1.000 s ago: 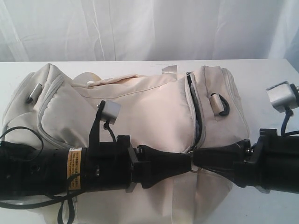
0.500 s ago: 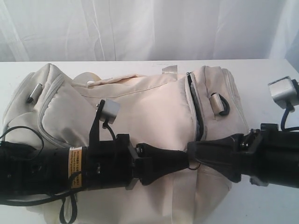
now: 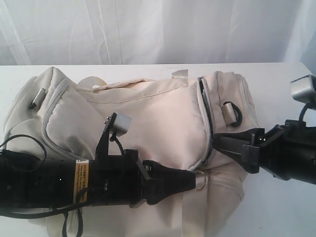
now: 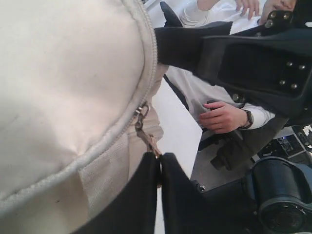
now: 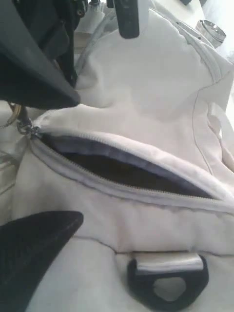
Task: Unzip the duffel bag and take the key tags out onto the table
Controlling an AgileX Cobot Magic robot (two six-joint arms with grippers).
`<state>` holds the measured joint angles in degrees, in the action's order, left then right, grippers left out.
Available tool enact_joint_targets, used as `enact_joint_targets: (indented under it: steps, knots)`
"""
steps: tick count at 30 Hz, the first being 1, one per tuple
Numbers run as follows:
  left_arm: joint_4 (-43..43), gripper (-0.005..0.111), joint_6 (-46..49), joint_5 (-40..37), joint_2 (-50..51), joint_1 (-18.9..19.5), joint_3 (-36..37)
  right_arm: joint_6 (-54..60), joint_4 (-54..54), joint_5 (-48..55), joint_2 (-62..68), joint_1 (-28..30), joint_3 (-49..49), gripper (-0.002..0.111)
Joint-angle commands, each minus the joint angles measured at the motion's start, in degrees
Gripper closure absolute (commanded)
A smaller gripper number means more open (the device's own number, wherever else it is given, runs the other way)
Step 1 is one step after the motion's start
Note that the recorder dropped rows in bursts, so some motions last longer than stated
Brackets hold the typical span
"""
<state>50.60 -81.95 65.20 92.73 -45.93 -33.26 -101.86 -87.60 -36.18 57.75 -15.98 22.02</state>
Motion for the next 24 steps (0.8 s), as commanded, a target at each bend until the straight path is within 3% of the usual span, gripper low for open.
enact_joint_targets:
  steps: [1, 12, 24]
  knots:
    - [1.86, 0.107, -0.19, -2.3, -0.15, 0.13, -0.09, 2.87, 4.06, 2.36, 1.03, 0.0, 0.2, 0.05]
    - [4.1, 0.107, -0.19, 0.66, -0.15, 0.13, -0.09, 6.31, 7.84, -7.23, 9.83, 0.0, 2.34, 0.051]
    - [5.79, 0.107, -0.46, 3.37, -0.15, 0.13, -0.09, 7.15, 11.55, -8.96, 17.79, 0.0, 6.87, 0.078]
